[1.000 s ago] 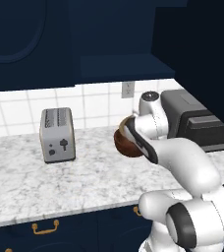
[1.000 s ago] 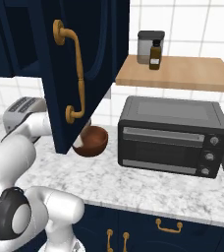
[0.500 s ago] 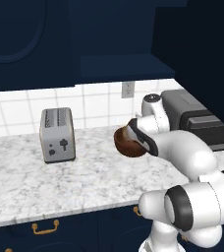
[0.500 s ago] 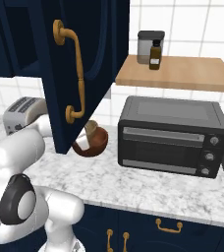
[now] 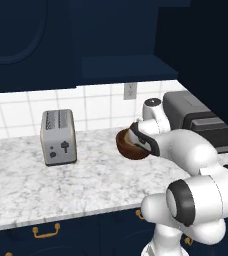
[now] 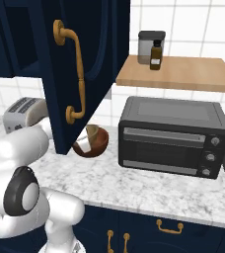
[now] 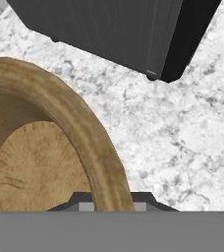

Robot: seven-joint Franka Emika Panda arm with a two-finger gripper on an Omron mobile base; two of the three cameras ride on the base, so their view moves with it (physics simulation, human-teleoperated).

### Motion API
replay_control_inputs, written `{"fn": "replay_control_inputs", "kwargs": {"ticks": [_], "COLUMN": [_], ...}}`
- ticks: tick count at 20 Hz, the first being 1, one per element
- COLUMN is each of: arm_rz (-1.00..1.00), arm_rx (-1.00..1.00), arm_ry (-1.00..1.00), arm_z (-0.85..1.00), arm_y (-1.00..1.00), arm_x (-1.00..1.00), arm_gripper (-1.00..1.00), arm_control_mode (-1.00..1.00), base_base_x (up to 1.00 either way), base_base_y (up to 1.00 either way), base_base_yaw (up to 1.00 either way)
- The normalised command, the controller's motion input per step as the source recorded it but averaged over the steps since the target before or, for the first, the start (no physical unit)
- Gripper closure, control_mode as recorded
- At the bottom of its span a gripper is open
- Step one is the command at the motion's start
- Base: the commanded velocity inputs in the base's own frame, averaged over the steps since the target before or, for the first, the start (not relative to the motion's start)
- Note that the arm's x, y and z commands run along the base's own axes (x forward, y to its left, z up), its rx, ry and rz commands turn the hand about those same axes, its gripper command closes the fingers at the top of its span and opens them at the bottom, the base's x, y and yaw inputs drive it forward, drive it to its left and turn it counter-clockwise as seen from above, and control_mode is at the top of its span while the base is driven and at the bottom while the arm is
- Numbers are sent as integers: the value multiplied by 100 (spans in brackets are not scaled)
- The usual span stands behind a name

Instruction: Pick up the bowls on the counter and stack them on top of one another in the open cabinet. Place the smaller bowl on top of the larger bowl.

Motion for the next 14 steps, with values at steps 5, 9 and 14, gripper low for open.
{"fn": "replay_control_inputs", "kwargs": {"ticks": [5,9,14], "arm_rz": [0,0,0], "arm_rx": [0,0,0], "arm_ry": [0,0,0], "arm_z": [1,-1,-29], "arm_y": [0,0,0], "arm_x": [32,30,22], "arm_gripper": [100,100,100], "arm_control_mode": [-100,-100,-100], "base_base_x": [0,0,0], "base_base_y": [0,0,0], "base_base_yaw": [0,0,0]}}
